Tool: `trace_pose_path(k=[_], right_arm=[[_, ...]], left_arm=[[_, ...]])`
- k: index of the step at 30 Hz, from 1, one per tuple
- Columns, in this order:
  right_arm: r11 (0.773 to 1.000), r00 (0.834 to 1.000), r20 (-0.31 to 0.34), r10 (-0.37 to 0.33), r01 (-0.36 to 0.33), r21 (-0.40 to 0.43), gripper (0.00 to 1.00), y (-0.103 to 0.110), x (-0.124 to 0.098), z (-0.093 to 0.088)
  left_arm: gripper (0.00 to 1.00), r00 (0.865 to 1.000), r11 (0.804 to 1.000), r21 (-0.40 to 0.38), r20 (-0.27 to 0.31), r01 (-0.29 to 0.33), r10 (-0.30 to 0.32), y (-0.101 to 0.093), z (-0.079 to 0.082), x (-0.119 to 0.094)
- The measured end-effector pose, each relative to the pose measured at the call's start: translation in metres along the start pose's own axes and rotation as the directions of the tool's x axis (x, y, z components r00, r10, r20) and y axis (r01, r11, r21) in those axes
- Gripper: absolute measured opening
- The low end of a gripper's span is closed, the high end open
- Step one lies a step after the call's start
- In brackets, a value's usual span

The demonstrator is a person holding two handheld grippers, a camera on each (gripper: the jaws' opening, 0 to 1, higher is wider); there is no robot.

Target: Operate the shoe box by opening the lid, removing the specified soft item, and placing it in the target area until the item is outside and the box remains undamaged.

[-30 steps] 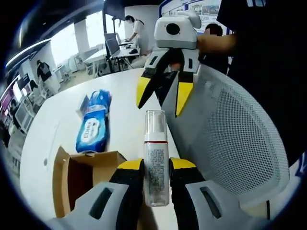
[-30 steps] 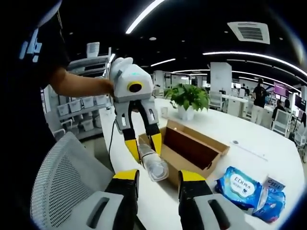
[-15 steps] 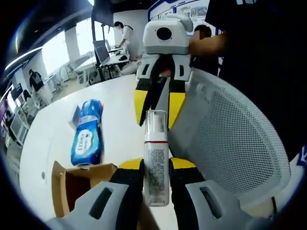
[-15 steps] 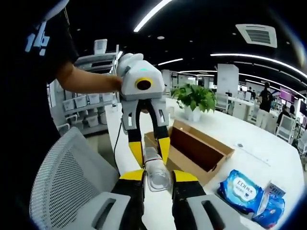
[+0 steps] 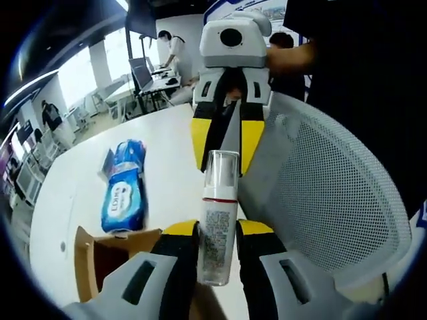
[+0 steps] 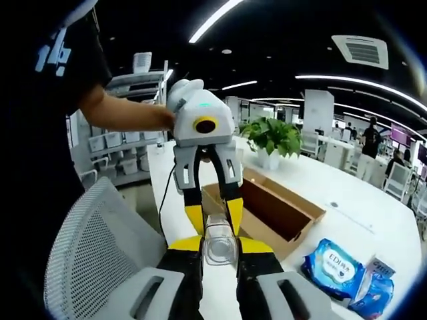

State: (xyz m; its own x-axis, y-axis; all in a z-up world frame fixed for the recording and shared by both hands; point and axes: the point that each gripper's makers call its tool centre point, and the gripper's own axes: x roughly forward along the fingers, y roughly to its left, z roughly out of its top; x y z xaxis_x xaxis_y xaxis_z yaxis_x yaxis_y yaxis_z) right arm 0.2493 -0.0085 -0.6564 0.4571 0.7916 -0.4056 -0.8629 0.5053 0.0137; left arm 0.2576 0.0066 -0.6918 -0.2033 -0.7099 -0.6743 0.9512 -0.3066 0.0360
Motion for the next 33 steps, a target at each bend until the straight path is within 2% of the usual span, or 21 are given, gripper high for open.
trace_pose_path(k=[11, 14, 18, 23, 26, 29, 32, 33], right_arm=[[1.0, 1.0, -0.016, -0.007, 0.007, 0.018, 0.13, -0.004, -0.002, -0.002], [1.0, 1.0, -0.023, -0.001, 0.002, 0.014, 0.13, -0.004, -0.002, -0.003], [1.0, 1.0, -0.029, 0.007, -0.007, 0.007, 0.13, -0.005, -0.002, -0.002], [1.0, 0.999, -0.043, 0.024, -0.025, -0.013, 0.13, -0.008, -0.003, 0.002], [0.999, 0.998, -0.054, 0.04, -0.041, -0.028, 0.13, -0.01, -0.002, 0.004], [0.997, 0.996, -0.07, 0.053, -0.056, -0.049, 0.13, -0.016, -0.001, 0.006], [0.994, 0.994, -0.086, 0.068, -0.075, -0.083, 0.13, -0.023, -0.001, 0.012], [0.993, 0.993, -0.09, 0.071, -0.079, -0.087, 0.13, -0.025, -0.001, 0.012]], left_arm=[[0.23, 0.999, 0.999, -0.041, 0.016, -0.027, 0.028, 0.004, 0.003, 0.006], [0.27, 0.999, 0.998, -0.058, 0.014, -0.04, 0.041, 0.005, 0.0, 0.006], [0.36, 0.996, 0.992, -0.096, 0.032, -0.079, 0.082, 0.008, -0.001, 0.005], [0.4, 0.988, 0.98, -0.138, 0.053, -0.14, 0.148, 0.013, -0.003, -0.001], [0.47, 0.98, 0.968, -0.175, 0.057, -0.18, 0.193, 0.015, -0.006, -0.007], [0.48, 0.971, 0.952, -0.215, 0.056, -0.217, 0.234, 0.017, -0.012, -0.016], [0.51, 0.955, 0.928, -0.254, 0.049, -0.272, 0.293, 0.022, -0.018, -0.026], [0.53, 0.946, 0.913, -0.288, 0.062, -0.289, 0.319, 0.024, -0.018, -0.03]])
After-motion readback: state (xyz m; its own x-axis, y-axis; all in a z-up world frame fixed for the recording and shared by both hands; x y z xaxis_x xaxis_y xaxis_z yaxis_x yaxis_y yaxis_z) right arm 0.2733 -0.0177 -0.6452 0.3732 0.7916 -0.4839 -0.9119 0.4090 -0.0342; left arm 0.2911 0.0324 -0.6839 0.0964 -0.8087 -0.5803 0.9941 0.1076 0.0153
